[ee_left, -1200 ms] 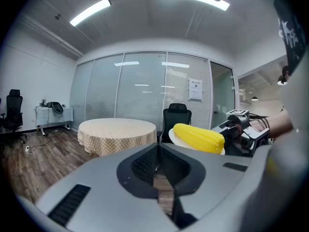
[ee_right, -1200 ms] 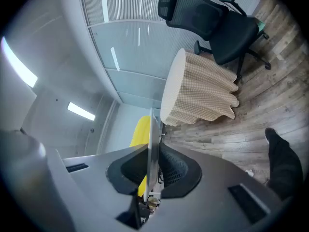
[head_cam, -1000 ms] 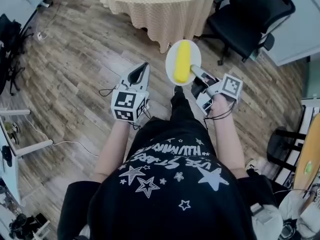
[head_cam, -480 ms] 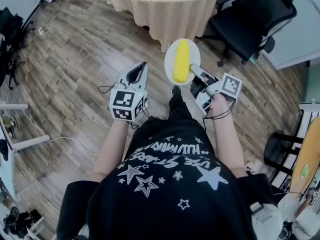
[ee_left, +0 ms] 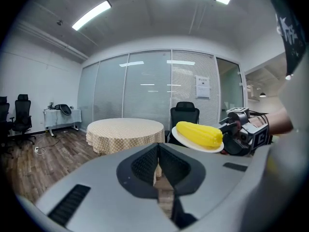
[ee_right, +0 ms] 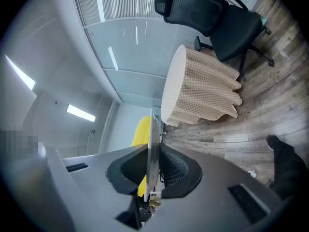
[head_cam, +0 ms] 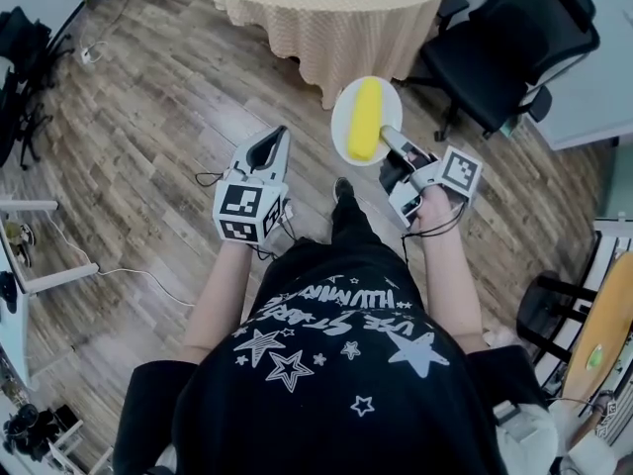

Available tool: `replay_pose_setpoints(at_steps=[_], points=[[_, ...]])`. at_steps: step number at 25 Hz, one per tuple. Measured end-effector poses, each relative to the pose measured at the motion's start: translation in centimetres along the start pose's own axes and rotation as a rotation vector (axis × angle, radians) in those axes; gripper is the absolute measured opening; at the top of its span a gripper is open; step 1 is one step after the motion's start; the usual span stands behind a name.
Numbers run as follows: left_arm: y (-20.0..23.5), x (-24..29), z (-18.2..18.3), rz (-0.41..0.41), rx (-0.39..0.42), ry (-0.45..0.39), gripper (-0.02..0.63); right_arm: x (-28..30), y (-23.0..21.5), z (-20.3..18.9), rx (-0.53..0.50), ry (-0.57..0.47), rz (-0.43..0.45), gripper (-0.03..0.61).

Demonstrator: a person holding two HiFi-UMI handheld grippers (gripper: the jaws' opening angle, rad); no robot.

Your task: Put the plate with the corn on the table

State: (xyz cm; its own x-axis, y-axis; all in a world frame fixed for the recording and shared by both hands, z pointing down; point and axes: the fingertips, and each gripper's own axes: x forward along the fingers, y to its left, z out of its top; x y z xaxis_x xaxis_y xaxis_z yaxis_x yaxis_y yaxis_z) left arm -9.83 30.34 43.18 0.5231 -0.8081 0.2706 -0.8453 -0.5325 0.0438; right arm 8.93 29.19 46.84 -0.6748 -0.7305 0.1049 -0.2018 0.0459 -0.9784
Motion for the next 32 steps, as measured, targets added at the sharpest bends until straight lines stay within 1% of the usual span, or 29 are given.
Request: replay_pose_setpoints(at_steps=[4, 10, 14, 17, 19, 24, 28, 32], points=[[0.7, 2.9, 0.5, 0.006, -0.012, 0.006, 0.008, 1.4, -0.5, 2.3, -0.014, 0.028, -0.014, 0.051], [1.6, 7.6, 1.3, -0.002, -0.008, 0.026, 0.008, 4.0, -0.7, 6.6, -0.035, 0.053, -0.002, 0.051], [2.8, 11.4, 2.1, 0.002, 0.001, 0.048, 0.008, 6.6, -1.4, 10.4, -0.022, 0.061, -0.004, 0.051], [4.1, 14.0, 3.3, 0.021, 0.003, 0.049, 0.008, 8.7, -1.6, 13.3, -0.018, 0.072, -0.002, 0.051], [4.5, 14.5, 3.5, 0.035, -0.005, 0.042, 0.008, 9.2, -1.6, 14.0, -0.022, 0.075, 0.007, 0.051], [4.5, 14.9, 3.2, 0.059, -0.006, 0.027, 0.008, 9.5, -2.2, 14.3, -0.033, 0.094, 0.031, 0.051], [4.8, 18.1, 4.7, 0.078, -0.012, 0.022, 0.008, 10.9, -2.8, 17.0, -0.029, 0.127, 0.028, 0.051], [4.7, 20.5, 6.1, 0.079, -0.012, 0.025, 0.009, 12.0, -2.9, 19.0, -0.022, 0.162, 0.03, 0.051]])
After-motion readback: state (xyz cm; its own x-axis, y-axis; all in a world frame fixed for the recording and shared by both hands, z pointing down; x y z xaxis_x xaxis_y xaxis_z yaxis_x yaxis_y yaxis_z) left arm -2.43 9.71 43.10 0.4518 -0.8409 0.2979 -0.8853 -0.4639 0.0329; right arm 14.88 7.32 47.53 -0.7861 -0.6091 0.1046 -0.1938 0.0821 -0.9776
